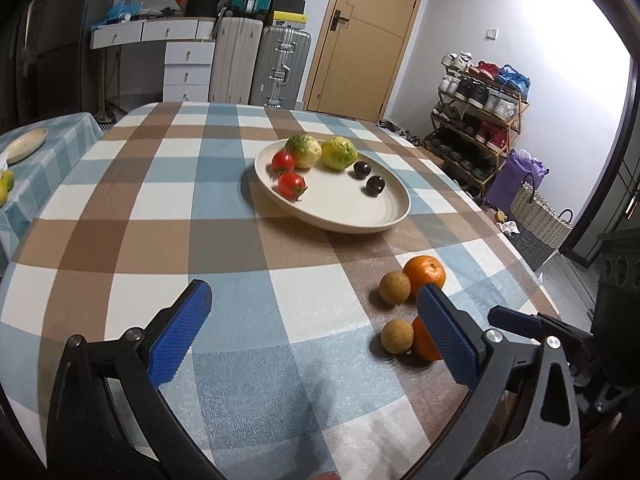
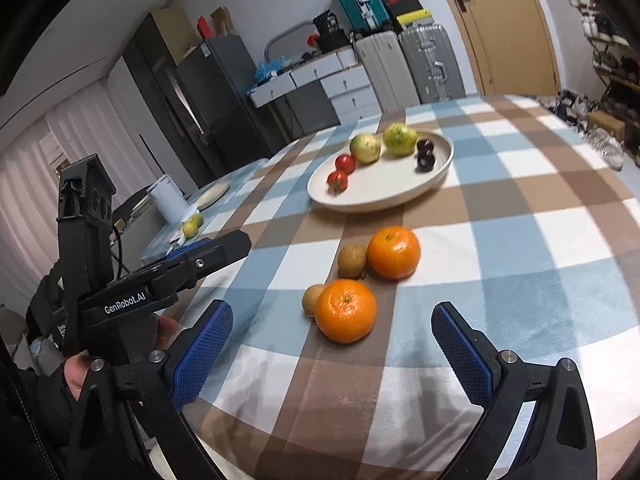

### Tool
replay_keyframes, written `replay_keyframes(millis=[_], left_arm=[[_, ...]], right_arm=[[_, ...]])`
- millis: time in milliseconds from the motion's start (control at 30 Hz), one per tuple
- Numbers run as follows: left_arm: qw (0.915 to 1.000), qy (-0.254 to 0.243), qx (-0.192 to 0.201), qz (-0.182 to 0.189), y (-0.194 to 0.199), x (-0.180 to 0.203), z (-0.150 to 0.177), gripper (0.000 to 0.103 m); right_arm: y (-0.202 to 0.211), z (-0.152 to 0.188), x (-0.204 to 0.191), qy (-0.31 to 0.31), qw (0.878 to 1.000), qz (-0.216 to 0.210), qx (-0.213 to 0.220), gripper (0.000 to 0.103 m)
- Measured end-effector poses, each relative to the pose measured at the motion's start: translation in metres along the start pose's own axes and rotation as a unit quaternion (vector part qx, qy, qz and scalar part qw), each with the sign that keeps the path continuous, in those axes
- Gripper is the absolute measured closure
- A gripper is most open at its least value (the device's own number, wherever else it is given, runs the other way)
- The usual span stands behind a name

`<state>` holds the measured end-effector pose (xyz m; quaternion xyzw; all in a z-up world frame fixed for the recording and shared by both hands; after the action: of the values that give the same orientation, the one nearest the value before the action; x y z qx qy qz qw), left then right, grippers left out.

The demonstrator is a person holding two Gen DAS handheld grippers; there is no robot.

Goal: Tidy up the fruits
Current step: 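Grasp an orange with the right tool, then grasp a brown kiwi with the left tool while the right tool holds the orange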

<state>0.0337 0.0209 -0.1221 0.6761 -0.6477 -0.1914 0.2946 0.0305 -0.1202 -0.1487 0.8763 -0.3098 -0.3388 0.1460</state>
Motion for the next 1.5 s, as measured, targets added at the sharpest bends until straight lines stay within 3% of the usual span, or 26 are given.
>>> replay_keyframes(millis=[200, 500, 633, 767, 1133, 1233, 1500], left_arm=[[0.9998, 0.012, -0.01, 0.013, -0.012, -0.006, 0.003, 0.001], [0.9991, 0.03, -0.012, 0.028, -0.016, -0.011, 0.004, 0.001], [0.9989, 0.033, -0.017, 0.03, -0.018, -0.012, 0.006, 0.001], [0.9988, 0.032, -0.017, 0.032, -0.019, -0.011, 0.007, 0.001], [0.9985, 0.026, -0.028, 0.038, -0.024, -0.008, 0.009, 0.001], [0.9973, 0.009, -0.04, 0.061, -0.027, -0.002, 0.011, 0.001], [0.997, -0.016, -0.058, 0.048, -0.028, 0.007, 0.012, 0.001]], right_arm=[[-0.014, -0.001, 0.008, -0.012, 1.0, -0.006, -0.015, 0.006], [-0.031, -0.001, 0.016, -0.033, 0.999, -0.006, -0.035, 0.026], [-0.037, 0.002, 0.022, -0.047, 0.998, -0.013, -0.045, 0.048], [-0.038, 0.004, 0.024, -0.052, 0.997, -0.014, -0.049, 0.061], [-0.022, 0.0, 0.022, -0.049, 0.998, -0.019, -0.02, 0.063], [-0.014, -0.003, 0.019, -0.044, 0.999, -0.03, -0.007, 0.063], [0.007, -0.005, 0.02, -0.036, 0.998, -0.04, 0.02, 0.063]])
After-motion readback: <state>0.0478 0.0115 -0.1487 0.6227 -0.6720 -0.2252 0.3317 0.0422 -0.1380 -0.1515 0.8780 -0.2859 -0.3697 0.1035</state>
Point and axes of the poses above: each gripper's, at about its wrist camera, not at the fingertips, and y roughly against the way its jaws point, x to its right, z to its underside, the point moved 6 cm from there along -y, roughly the way its jaws point, and after that the axes turned 12 degrees about -z, right-handed, at the moved point
